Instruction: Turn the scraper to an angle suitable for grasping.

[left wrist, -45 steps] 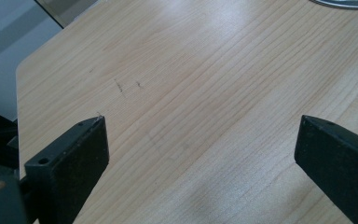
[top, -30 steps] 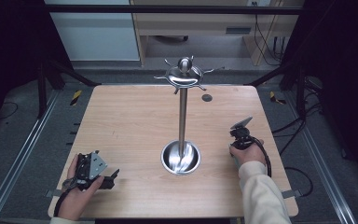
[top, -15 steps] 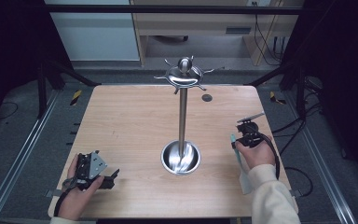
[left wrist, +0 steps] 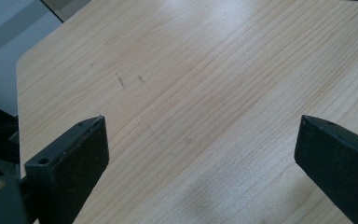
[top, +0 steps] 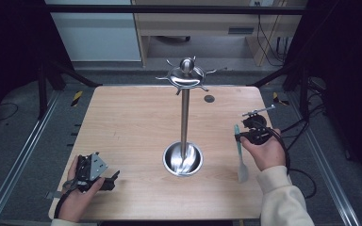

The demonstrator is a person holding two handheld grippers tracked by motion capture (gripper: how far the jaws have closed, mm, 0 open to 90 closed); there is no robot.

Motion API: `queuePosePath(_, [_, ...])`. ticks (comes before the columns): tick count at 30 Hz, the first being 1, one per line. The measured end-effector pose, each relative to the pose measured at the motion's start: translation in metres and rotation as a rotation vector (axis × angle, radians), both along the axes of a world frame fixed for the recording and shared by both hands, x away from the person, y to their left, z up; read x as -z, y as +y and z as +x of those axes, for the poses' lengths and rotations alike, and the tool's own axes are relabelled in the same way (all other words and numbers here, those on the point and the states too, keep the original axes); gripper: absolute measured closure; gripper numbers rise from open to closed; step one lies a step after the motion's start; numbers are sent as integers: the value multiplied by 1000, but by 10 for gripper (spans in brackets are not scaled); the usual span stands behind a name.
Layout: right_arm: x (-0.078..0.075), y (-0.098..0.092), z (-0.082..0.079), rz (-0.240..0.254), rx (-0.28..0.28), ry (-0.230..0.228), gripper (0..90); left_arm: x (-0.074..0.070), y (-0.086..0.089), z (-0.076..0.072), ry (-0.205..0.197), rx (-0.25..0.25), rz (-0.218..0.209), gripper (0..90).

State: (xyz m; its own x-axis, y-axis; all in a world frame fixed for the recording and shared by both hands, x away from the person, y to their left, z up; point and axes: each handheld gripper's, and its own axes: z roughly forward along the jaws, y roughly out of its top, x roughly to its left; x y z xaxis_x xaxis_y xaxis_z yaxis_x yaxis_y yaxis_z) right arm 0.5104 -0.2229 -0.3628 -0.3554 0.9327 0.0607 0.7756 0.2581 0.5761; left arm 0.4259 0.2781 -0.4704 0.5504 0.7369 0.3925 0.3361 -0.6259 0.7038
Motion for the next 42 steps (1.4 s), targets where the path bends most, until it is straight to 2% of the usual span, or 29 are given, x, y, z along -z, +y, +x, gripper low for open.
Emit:
queuePosePath(7, [-18, 2, -4, 7, -13, -48, 750, 0, 1, 0, -1, -1, -4, 27])
queuePosePath(23, [-37, 6, -14, 20, -43, -118, 751, 0, 1, 0, 2, -1, -1, 28])
queuePosePath(42, [-75, 24, -35, 14, -131, -221, 751, 0, 0, 0, 0, -2, 1, 27])
